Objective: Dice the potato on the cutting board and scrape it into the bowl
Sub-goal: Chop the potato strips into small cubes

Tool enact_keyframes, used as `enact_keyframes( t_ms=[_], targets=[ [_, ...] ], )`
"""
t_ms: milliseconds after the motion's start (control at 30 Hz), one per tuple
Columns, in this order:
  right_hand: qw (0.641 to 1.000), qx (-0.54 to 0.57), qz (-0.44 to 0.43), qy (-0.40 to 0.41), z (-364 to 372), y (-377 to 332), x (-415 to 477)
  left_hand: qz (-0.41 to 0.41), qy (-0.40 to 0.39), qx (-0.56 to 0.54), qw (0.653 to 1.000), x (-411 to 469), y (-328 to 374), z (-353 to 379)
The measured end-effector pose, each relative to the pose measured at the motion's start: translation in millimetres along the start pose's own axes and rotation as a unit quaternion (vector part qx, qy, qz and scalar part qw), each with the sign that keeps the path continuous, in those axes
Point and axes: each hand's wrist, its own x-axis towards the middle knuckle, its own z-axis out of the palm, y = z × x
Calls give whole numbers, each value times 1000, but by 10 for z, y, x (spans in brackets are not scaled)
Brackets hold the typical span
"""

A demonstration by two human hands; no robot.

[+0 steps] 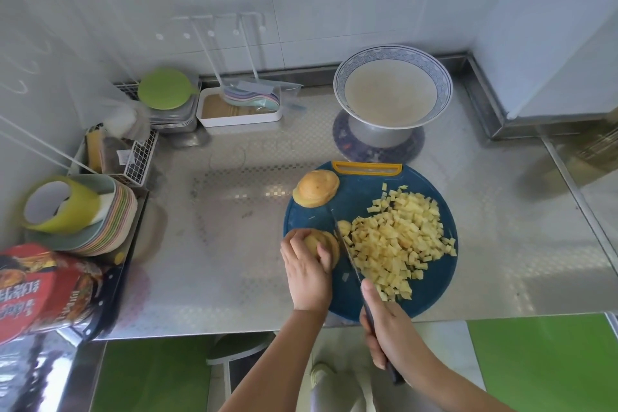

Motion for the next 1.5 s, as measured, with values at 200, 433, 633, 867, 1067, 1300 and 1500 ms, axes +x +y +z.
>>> enact_keyframes(
  t_ms=[200, 433, 633, 867, 1067, 1300, 1500],
  targets=[
    [999, -16, 37, -12, -80, 21, -4, -17, -4, 3, 1000, -19, 34, -7],
    [999, -13, 45, 6, -87, 45, 38, -17, 1, 5, 1000, -21, 42, -8],
    [999, 1, 32, 18, -85, 101, 68, -12, 10, 5, 1000, -23, 38, -4],
    [990, -108, -81, 41, -29, -22, -9, -6, 6, -6, 1000, -22, 20, -1],
    [982, -161, -98, 13, 9, -97, -41, -8, 4, -13, 1000, -36, -19, 8],
    [986, -150, -66, 13, 3, -78, -25, 1, 6, -17, 1000, -30, -36, 12],
    [979, -200, -50, -1, 5, -61, 20, 10, -2, -14, 1000, -27, -65, 19]
  ],
)
